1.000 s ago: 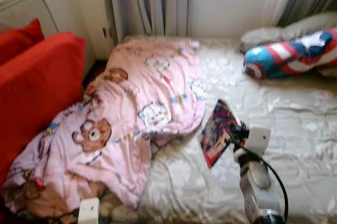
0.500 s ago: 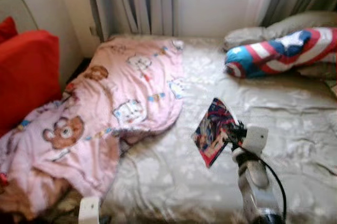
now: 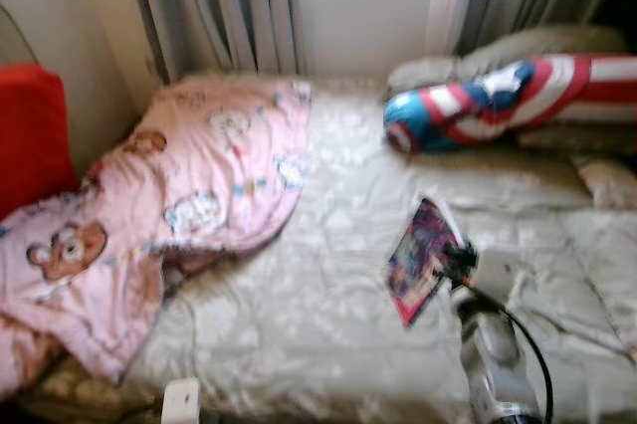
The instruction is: Clean up the room
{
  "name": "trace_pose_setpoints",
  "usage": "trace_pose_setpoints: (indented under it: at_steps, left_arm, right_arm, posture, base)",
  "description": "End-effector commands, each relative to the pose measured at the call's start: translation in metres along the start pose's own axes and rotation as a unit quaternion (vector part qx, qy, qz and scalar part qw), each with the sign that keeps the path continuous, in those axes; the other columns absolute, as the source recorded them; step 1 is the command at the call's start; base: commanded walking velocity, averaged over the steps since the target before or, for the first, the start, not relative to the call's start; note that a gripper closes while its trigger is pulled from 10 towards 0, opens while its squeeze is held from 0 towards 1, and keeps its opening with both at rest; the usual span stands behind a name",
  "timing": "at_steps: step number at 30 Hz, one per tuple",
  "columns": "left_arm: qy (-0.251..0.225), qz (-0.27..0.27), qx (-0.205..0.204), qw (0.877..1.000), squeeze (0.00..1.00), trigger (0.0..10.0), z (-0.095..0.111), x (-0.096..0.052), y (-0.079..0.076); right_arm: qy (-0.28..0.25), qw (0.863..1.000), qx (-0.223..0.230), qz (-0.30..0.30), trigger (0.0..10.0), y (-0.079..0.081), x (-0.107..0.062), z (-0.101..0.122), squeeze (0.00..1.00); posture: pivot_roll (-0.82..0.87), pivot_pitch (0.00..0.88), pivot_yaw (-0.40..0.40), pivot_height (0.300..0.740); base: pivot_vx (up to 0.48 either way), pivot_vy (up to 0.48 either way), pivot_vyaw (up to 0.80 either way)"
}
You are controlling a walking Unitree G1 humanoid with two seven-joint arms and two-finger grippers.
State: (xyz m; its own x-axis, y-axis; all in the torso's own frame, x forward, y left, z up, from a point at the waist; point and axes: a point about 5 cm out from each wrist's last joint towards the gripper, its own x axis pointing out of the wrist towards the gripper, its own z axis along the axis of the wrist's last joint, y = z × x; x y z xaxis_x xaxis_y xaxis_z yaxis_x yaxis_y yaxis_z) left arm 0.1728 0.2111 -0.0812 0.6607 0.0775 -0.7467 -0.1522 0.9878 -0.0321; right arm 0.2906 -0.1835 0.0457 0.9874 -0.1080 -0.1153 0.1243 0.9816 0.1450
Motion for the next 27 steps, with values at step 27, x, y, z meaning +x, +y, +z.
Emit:
trace_pose_setpoints:
  at_steps: [27]
  left_arm:
    - [0.002, 0.004, 0.009, 1.000, 0.00, 10.0, -0.0022, -0.0016, 0.0055]
  right_arm:
    - [-0.021, 0.999, 0.002, 0.028, 10.0, 0.0136, 0.0032, 0.0086, 0.00]
  posture:
    - [-0.04, 0.002, -0.036, 0.740]
  base:
    - [0.000, -0.170, 0.00]
